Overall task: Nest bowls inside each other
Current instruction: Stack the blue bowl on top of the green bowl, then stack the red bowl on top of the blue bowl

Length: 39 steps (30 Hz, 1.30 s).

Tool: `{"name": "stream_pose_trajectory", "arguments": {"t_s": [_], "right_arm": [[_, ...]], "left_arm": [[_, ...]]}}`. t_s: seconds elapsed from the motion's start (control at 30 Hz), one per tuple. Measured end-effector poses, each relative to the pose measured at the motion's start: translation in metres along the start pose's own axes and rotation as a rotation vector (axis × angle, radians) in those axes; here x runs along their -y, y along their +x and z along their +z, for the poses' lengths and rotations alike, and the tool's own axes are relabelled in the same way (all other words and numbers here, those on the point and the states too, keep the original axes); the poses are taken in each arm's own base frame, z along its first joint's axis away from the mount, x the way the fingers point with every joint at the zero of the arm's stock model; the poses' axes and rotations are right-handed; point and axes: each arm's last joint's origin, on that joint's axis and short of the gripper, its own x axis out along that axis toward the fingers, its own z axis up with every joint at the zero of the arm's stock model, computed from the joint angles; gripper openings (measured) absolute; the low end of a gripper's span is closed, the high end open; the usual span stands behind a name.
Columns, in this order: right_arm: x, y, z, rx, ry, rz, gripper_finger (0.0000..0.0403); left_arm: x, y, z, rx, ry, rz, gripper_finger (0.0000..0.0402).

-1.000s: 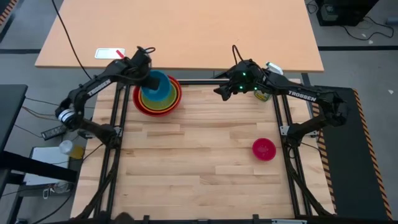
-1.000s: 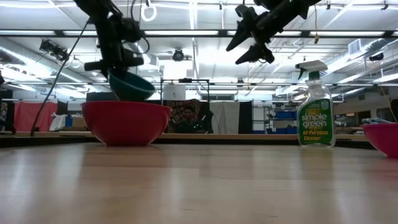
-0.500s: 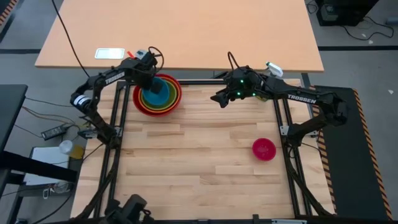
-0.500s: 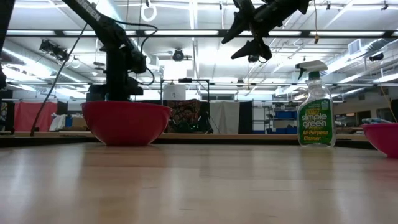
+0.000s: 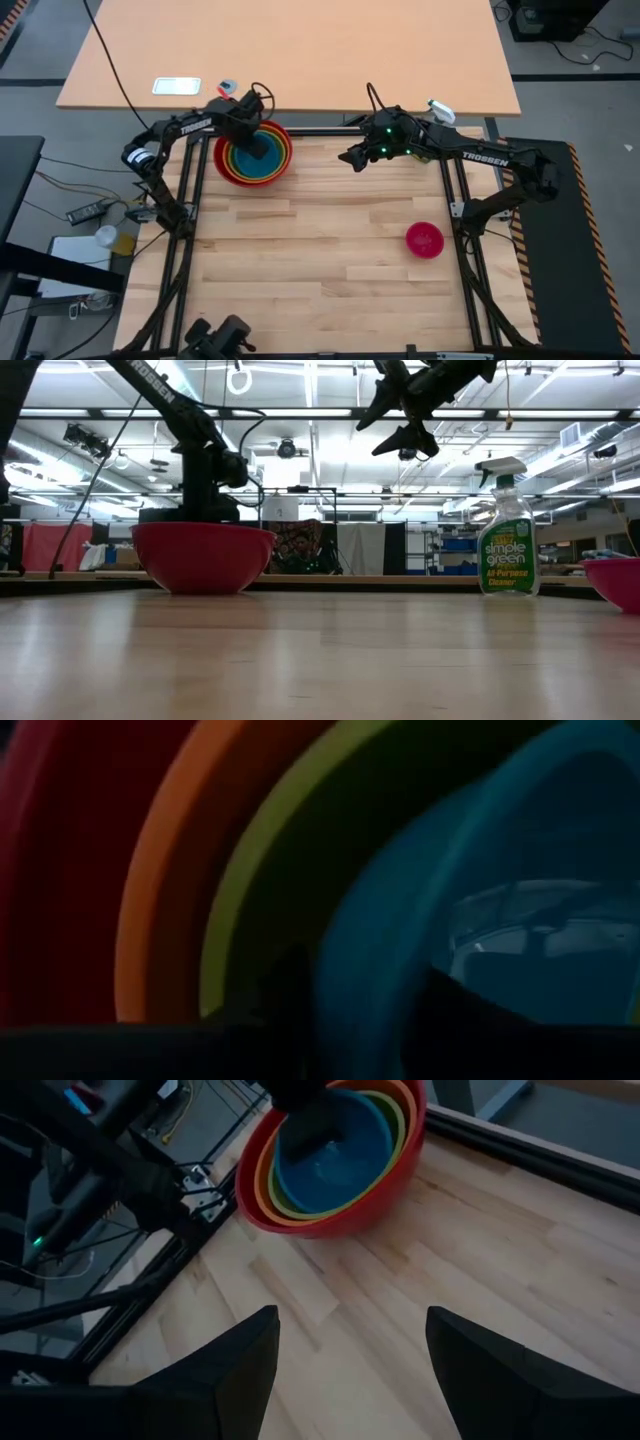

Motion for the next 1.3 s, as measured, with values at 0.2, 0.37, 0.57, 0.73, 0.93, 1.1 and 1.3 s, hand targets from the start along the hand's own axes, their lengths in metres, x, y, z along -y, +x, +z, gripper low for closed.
{"name": "stream_pose_trajectory", "arguments": {"t_s": [0.2, 0.37, 0.57, 0.73, 0.93, 1.1, 1.3], "right_arm": [[0.001, 0.000, -0.001, -0.014, 0.014, -0.009, 0.0258], [0.008, -0.004, -0.008, -0.100, 0.006, -0.053, 0.0258], [0.011, -0.004, -0.011, -0.141, -0.028, -0.065, 0.0258], [0.012, -0.004, -0.010, -0.125, -0.033, -0.086, 0.0258], [0.011, -0.004, -0.010, -0.122, -0.036, -0.083, 0.0258], [0.008, -0.005, -0.020, -0.216, -0.048, -0.066, 0.0258], [0.014, -0.020, -0.055, -0.557, -0.148, -0.202, 0.0253]], "left_arm": [[0.001, -0.001, -0.005, -0.046, -0.014, 0.009, 0.0243], [0.003, -0.025, -0.013, 0.001, -0.004, 0.048, 0.0294], [0.005, -0.060, -0.024, 0.129, -0.018, 0.048, 0.0317], [0.003, -0.089, -0.034, 0.250, -0.053, 0.109, 0.0318], [0.002, -0.107, -0.036, 0.378, -0.076, 0.104, 0.0318], [0.011, -0.107, -0.037, 0.367, -0.037, -0.021, 0.0318], [0.052, -0.127, -0.049, 0.461, 0.096, -0.141, 0.0318]]}}
